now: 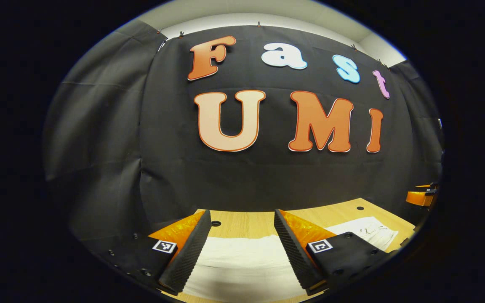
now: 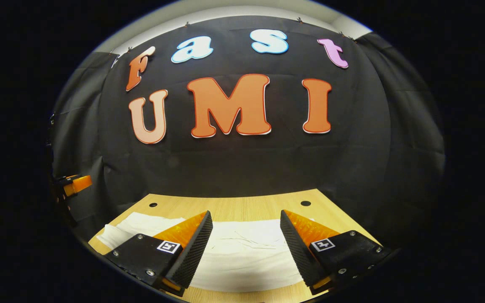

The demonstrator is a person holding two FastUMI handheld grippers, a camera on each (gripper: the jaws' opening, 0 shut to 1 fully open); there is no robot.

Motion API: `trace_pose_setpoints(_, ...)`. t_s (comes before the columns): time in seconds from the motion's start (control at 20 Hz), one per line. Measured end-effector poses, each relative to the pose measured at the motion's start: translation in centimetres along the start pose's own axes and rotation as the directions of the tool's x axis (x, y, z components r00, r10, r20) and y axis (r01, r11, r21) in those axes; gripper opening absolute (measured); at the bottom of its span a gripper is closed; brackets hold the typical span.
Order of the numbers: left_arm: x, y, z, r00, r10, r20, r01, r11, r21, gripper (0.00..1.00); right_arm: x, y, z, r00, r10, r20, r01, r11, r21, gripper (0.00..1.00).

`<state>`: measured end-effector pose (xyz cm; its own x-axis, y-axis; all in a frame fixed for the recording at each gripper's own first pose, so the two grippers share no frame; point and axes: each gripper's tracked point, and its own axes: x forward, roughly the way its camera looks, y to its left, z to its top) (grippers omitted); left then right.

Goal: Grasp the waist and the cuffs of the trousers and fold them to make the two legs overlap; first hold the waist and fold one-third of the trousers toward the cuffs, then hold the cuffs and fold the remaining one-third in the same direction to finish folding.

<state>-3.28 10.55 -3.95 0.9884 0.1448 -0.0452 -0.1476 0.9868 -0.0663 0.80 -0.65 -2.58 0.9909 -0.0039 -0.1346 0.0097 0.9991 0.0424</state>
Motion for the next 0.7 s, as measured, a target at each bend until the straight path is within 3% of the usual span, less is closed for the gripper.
trace_pose_setpoints(0.15,-0.1,0.4,-0.2,1.0,0.006,-0.005,-0.006,1.0,-0.005,0.98,0.9,-1.2,-1.8,0.997,0.013,-0.073,-0.002,0.99,0.142,0.97)
trace_pose_setpoints(0.3,-0.2,0.9,-0.5,1.0,0.028,-0.009,-0.028,1.0,-0.002,0.98,1.5,-2.7,-4.4,0.985,0.028,-0.168,0.023,0.957,0.29,0.98)
trace_pose_setpoints(0.7,-0.3,1.9,-1.3,0.998,0.064,-0.03,-0.064,0.998,-0.009,0.98,1.9,-8.7,-12.7,0.929,0.009,-0.371,0.22,0.791,0.57,0.98)
